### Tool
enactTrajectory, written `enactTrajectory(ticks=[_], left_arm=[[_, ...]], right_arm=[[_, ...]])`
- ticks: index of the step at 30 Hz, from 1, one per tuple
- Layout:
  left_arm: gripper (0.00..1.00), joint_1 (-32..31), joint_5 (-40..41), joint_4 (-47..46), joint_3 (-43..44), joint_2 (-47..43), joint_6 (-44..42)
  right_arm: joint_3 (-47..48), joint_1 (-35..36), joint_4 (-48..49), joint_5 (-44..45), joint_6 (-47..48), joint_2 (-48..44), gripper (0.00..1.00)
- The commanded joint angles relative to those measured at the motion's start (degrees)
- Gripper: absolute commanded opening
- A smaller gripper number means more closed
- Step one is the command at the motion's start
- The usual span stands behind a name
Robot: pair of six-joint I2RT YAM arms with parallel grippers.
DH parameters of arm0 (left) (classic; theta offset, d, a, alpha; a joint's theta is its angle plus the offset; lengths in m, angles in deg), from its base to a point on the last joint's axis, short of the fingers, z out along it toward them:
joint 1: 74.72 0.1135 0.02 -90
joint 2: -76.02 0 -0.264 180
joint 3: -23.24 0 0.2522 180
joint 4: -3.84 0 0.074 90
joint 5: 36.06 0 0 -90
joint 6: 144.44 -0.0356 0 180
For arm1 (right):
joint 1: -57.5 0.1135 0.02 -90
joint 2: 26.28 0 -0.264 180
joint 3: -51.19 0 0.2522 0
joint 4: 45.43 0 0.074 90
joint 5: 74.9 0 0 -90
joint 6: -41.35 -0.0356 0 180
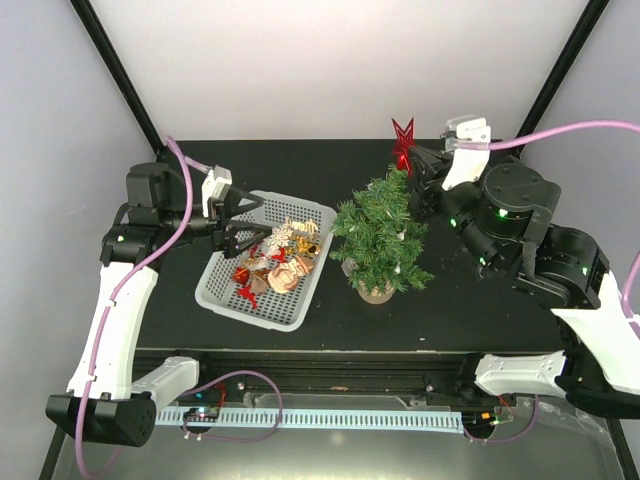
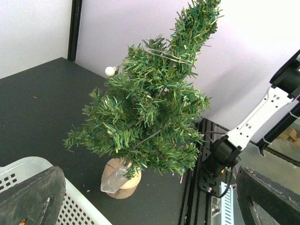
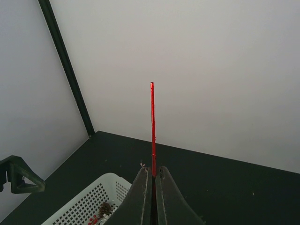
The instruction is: Decorate the small christmas tree
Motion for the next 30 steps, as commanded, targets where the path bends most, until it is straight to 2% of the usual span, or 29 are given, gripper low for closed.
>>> enactTrajectory(ticks=[1, 9, 20, 22, 26, 30], left_arm=[[0.99, -0.22, -1.45, -1.4, 0.17, -0.73, 0.18], [0.99, -0.16, -1.37, -1.2, 0.34, -0.73, 0.07], [0.99, -0.22, -1.04, -0.85, 0.43, -1.02, -0.18], [0.99, -0.2, -0.99, -0.8, 0.5, -0.99, -0.31], [0.99, -0.17, -0.9, -0.44, 0.64, -0.94, -0.58], [0.99, -0.19, -0.54, 0.06, 0.71, -0.98, -1.14]], right_arm=[[-2.06, -0.15, -0.47, -0.34, -1.37, -0.78, 0.01], [-5.6, -0.16, -0.83, -1.86, -2.96, -2.04, 0.01], [-5.05, -0.15, -1.7, -2.22, -3.08, -2.37, 0.01], [-4.88, -0.15, -1.71, -2.51, -3.04, -2.37, 0.05], [-4.85, -0.16, -1.37, -3.01, -2.91, -2.63, 0.23], [-4.4, -0.15, -1.64, -2.75, -2.78, -2.51, 0.36]])
